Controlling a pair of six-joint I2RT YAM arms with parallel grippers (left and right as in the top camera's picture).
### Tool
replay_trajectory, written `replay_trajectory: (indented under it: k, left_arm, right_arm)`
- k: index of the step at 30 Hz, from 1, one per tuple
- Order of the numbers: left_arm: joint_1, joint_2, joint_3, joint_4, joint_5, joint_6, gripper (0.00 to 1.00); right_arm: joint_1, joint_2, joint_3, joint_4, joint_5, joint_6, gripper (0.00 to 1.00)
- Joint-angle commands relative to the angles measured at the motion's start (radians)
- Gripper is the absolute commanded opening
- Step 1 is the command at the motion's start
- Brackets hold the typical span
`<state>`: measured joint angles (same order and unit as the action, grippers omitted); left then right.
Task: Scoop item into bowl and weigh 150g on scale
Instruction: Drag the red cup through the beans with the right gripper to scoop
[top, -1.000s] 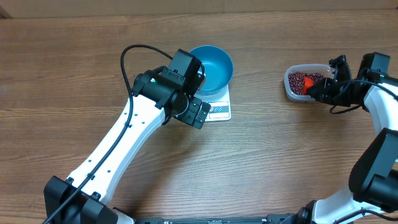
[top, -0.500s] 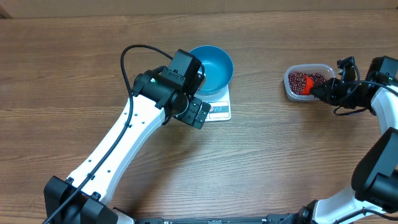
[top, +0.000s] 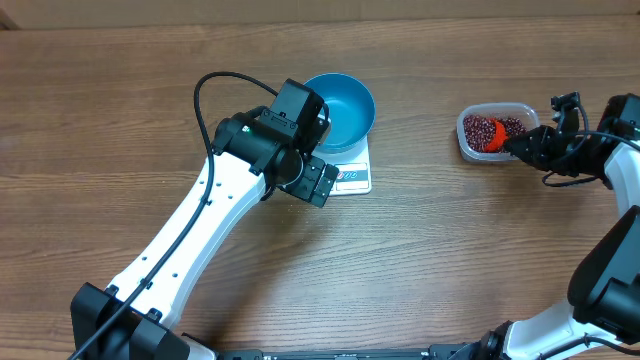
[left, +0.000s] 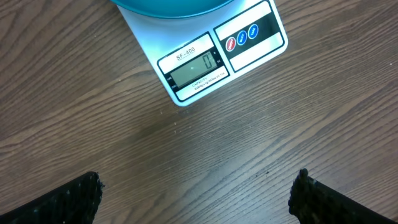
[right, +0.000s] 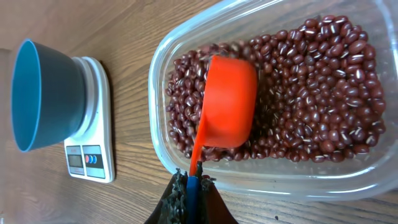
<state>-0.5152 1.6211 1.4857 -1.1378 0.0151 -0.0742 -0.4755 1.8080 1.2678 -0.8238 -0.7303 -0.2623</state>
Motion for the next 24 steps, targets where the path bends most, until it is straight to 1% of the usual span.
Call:
replay_trajectory:
  k: [1, 16, 24]
  left_arm:
    - [-0.002, -0.011, 0.009, -0.003, -0.003, 0.015, 1.00]
    - [-0.002, -0.011, 0.009, -0.003, -0.003, 0.015, 1.00]
    - [-0.002, -0.011, 0.009, -0.003, -0.003, 0.016, 1.00]
  right_arm:
    - [-0.007, 0.010, 0.012, -0.001, -0.061, -0.001, 0.04]
    - [-0.015, 0.039, 0.007, 0.002, -0.115, 0.000, 0.04]
    - [-0.072, 0.039, 0.007, 0.002, -0.178, 0.000, 0.04]
